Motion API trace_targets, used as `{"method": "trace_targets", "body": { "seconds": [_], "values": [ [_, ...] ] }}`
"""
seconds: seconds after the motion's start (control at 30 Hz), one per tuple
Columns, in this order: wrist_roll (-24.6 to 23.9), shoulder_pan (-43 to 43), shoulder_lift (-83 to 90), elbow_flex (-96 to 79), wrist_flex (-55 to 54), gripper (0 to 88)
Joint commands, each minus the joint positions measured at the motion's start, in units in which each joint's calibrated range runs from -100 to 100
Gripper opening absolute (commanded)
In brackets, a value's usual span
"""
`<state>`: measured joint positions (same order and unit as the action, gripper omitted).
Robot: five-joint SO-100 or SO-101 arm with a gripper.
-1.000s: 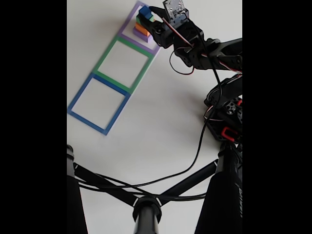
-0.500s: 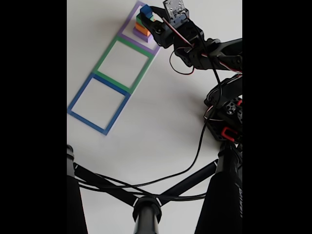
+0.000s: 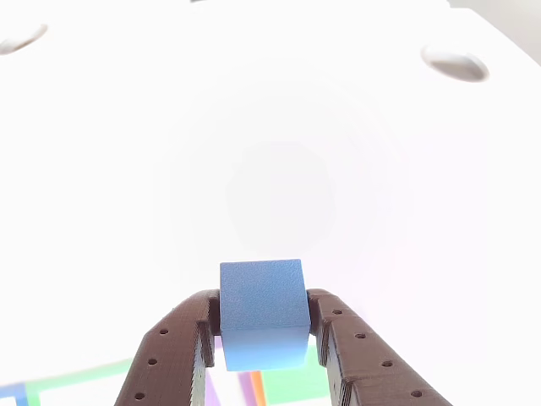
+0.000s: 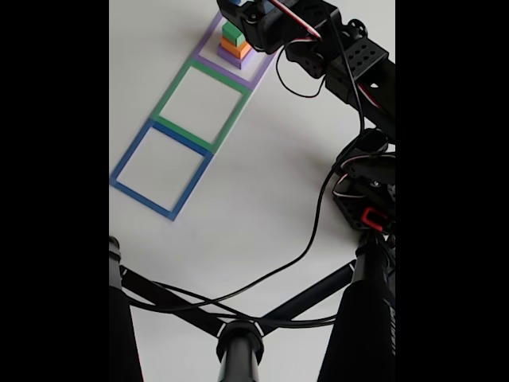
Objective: Tower of hanoi
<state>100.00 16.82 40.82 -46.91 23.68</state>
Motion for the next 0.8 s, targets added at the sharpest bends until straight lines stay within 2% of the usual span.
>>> {"method": "trace_targets", "body": {
  "seconds": [0.0,0.17,0.37,0.63,0.77],
  "values": [
    [0.0,-1.7,3.6,20.7,25.6,6.5],
    [0.0,-4.6,2.3,39.5,45.3,6.5],
    [0.0,-8.2,1.8,52.7,58.8,6.3],
    [0.0,-13.3,3.5,53.6,62.4,6.6],
    [0.0,-14.5,5.3,46.6,58.2,6.7]
  ]
}}
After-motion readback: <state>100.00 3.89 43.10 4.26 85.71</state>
